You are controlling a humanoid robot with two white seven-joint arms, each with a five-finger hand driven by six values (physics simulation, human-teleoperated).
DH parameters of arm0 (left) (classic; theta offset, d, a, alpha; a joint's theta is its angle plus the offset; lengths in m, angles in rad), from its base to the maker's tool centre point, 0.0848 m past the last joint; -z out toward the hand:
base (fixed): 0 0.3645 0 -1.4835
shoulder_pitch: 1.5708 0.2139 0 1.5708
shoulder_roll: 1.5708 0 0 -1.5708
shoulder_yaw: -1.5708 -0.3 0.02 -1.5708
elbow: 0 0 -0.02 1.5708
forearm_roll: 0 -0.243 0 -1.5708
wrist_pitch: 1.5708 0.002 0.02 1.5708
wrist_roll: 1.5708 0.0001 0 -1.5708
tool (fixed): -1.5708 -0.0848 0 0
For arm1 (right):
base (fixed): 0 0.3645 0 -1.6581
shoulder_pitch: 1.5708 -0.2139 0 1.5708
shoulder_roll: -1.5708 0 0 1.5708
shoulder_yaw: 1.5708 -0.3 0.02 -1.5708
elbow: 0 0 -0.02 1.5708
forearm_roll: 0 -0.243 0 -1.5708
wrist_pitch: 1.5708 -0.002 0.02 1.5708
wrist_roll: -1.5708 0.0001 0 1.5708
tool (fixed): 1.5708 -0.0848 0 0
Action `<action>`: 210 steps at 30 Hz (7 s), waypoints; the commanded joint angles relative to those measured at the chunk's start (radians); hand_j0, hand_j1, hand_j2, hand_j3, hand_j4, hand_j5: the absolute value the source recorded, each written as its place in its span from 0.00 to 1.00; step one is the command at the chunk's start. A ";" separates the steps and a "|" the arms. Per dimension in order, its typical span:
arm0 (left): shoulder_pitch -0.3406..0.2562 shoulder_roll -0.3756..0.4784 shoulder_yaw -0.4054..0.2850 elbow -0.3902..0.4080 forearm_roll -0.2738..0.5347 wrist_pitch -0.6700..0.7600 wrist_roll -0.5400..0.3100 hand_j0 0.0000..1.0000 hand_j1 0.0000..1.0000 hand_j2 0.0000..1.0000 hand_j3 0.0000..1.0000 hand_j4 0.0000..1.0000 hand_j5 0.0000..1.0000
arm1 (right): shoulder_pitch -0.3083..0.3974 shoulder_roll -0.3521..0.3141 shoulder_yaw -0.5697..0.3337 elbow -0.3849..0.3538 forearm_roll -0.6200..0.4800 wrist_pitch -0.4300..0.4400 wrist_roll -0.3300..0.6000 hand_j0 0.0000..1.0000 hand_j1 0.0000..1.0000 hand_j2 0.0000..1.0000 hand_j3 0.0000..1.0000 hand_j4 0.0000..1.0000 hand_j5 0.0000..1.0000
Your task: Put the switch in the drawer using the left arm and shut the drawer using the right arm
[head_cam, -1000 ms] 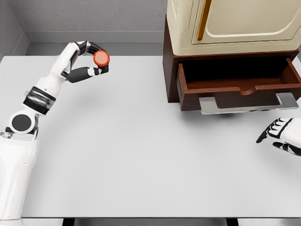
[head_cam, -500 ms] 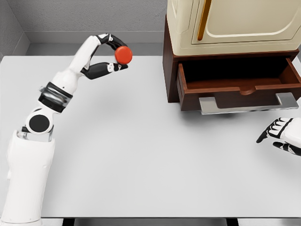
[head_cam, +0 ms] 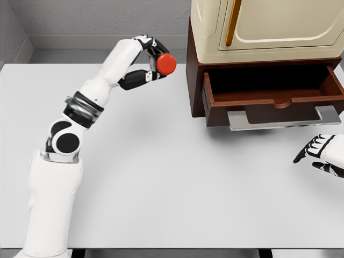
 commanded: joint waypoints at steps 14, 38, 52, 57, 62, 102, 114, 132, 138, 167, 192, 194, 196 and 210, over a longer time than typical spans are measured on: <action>-0.021 -0.003 -0.126 -0.063 -0.232 0.007 0.055 0.36 0.36 0.36 0.36 0.36 0.36 | 0.000 -0.002 0.000 0.000 -0.006 0.000 0.000 0.60 0.60 0.60 0.60 0.60 0.60; -0.164 -0.003 -0.323 0.060 -0.391 0.023 0.055 0.36 0.36 0.36 0.36 0.36 0.36 | 0.000 -0.002 0.000 0.001 -0.006 0.000 0.000 0.60 0.60 0.60 0.60 0.60 0.60; -0.270 -0.003 -0.432 0.075 -0.402 0.092 0.055 0.36 0.36 0.36 0.36 0.36 0.36 | -0.002 -0.004 0.000 0.003 -0.009 0.000 -0.002 0.60 0.60 0.60 0.60 0.60 0.60; -0.291 -0.003 -0.442 0.078 -0.403 0.094 0.055 0.36 0.36 0.36 0.36 0.36 0.36 | -0.003 -0.004 0.000 0.003 -0.009 0.000 -0.003 0.60 0.60 0.60 0.60 0.60 0.60; -0.322 -0.003 -0.470 0.099 -0.402 0.125 0.055 0.36 0.36 0.36 0.36 0.36 0.36 | -0.003 -0.004 0.000 0.004 -0.009 0.000 -0.003 0.60 0.60 0.60 0.60 0.60 0.60; -0.324 -0.003 -0.536 0.089 -0.399 0.128 0.055 0.59 0.59 0.59 0.59 0.59 0.59 | -0.009 -0.002 0.001 0.006 -0.009 0.000 -0.003 0.60 0.60 0.60 0.60 0.60 0.60; -0.324 -0.003 -0.540 0.089 -0.402 0.128 0.055 0.81 0.81 0.81 0.81 0.81 0.81 | -0.009 -0.002 0.001 0.006 -0.009 0.000 -0.002 0.60 0.60 0.60 0.60 0.60 0.60; -0.313 -0.003 -0.559 0.058 -0.402 0.125 0.055 0.83 0.83 0.83 0.83 0.83 0.83 | -0.009 -0.002 0.001 0.006 -0.009 0.000 -0.002 0.60 0.60 0.60 0.60 0.60 0.60; -0.236 -0.003 -0.542 -0.126 -0.358 0.100 0.054 1.00 1.00 1.00 1.00 1.00 1.00 | -0.011 -0.004 0.001 0.003 -0.037 0.000 -0.002 0.62 0.62 0.62 0.62 0.62 0.62; 0.333 0.606 0.049 0.211 0.712 -0.278 0.043 1.00 1.00 1.00 1.00 1.00 1.00 | -0.029 -0.042 0.004 -0.006 -0.135 0.000 -0.008 0.61 0.61 0.61 0.61 0.61 0.61; 0.331 0.583 0.069 0.273 0.693 -0.278 0.043 1.00 1.00 1.00 1.00 1.00 1.00 | -0.084 0.004 0.009 0.001 -0.144 0.000 -0.010 0.62 0.62 0.62 0.62 0.62 0.62; 0.331 0.585 0.070 0.273 0.693 -0.278 0.043 1.00 1.00 1.00 1.00 1.00 1.00 | -0.094 0.006 0.010 0.000 -0.147 0.000 -0.011 0.62 0.62 0.62 0.62 0.62 0.62; 0.333 0.585 0.069 0.273 0.693 -0.278 0.043 1.00 1.00 1.00 1.00 1.00 1.00 | -0.094 0.006 0.010 0.001 -0.146 0.000 -0.011 0.62 0.62 0.62 0.62 0.62 0.62; 0.331 0.585 0.069 0.282 0.689 -0.278 0.043 1.00 1.00 1.00 1.00 1.00 1.00 | -0.107 0.027 0.012 0.001 -0.144 0.000 -0.007 0.62 0.62 0.62 0.62 0.62 0.62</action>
